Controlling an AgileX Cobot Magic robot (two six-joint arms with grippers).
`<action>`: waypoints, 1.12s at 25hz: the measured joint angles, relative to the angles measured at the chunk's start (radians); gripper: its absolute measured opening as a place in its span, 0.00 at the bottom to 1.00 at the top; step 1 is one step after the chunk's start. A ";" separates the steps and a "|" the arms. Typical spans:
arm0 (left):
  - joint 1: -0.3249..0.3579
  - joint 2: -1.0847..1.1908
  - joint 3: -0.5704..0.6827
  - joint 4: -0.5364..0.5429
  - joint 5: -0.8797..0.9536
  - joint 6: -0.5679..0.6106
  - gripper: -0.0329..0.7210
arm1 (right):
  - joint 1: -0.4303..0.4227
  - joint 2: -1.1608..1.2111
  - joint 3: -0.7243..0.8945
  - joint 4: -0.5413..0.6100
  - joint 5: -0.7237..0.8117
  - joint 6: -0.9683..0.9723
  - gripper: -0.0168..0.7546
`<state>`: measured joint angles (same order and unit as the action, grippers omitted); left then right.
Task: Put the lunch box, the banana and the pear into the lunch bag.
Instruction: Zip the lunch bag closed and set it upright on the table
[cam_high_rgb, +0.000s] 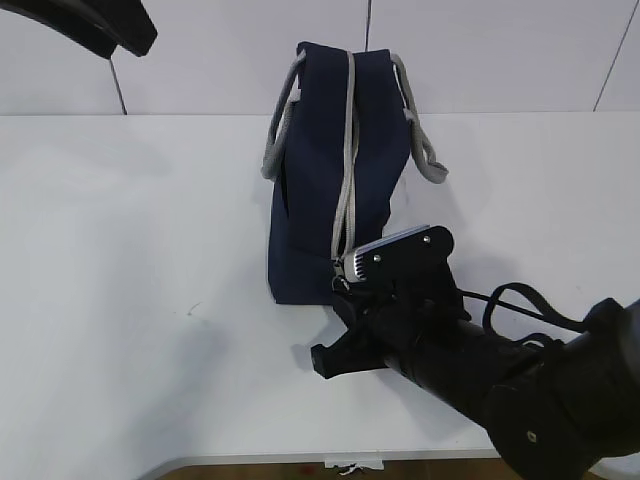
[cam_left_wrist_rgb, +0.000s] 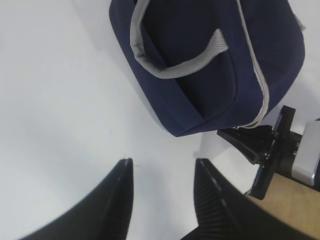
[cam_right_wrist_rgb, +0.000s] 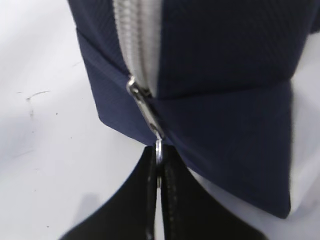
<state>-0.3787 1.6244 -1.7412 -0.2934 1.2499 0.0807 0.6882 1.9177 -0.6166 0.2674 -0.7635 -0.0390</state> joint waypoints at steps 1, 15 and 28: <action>0.000 0.000 0.000 0.000 0.000 0.000 0.45 | 0.000 0.000 0.000 0.000 0.000 0.000 0.02; -0.012 0.000 0.000 0.002 0.000 0.000 0.44 | 0.000 -0.233 0.000 -0.032 0.242 0.000 0.02; -0.041 0.000 0.000 -0.041 0.001 0.000 0.44 | 0.000 -0.423 -0.021 -0.033 0.359 0.000 0.02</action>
<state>-0.4198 1.6244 -1.7412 -0.3340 1.2505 0.0807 0.6882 1.4950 -0.6380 0.2339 -0.4048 -0.0390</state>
